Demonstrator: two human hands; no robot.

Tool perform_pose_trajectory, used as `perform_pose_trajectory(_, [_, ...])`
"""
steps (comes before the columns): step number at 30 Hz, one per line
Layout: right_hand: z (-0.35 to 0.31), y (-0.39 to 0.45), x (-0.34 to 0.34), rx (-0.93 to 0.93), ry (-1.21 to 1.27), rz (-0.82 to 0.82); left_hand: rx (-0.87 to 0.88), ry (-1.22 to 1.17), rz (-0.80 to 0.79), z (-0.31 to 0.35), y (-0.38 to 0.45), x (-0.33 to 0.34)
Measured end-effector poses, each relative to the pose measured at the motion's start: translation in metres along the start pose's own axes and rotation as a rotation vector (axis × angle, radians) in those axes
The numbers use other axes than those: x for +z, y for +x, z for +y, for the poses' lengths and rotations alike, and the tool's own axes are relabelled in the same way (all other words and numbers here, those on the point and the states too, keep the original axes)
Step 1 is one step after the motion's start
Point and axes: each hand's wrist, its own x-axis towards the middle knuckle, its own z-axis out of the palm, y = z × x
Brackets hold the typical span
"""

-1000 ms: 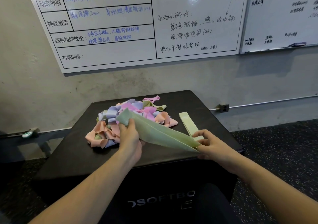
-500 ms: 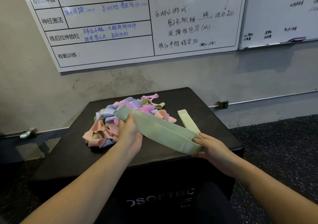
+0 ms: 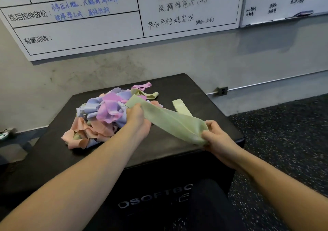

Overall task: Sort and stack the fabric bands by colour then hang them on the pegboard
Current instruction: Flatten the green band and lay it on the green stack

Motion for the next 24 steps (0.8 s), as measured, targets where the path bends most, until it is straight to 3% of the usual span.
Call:
perform_pose_trajectory(9, [0.006, 0.041, -0.033, -0.150, -0.058, 0.264, -0.168, 0.106, 0.075, -0.023, 0.044, 0.052])
perform_pose_trajectory(13, [0.005, 0.057, -0.045, -0.151, -0.146, 0.159, -0.195, 0.165, 0.044, -0.044, 0.084, 0.068])
perform_pose_trajectory(17, [0.008, 0.072, -0.061, -0.086, -0.223, 0.003, -0.128, 0.202, 0.114, -0.057, 0.105, 0.088])
perform_pose_trajectory(20, [0.009, 0.087, -0.075, -0.104, -0.209, 0.075, -0.142, 0.233, 0.182, -0.070, 0.143, 0.089])
perform_pose_trajectory(24, [0.015, 0.105, -0.089, -0.045, -0.354, 0.087, -0.108, 0.332, 0.127, -0.077, 0.167, 0.099])
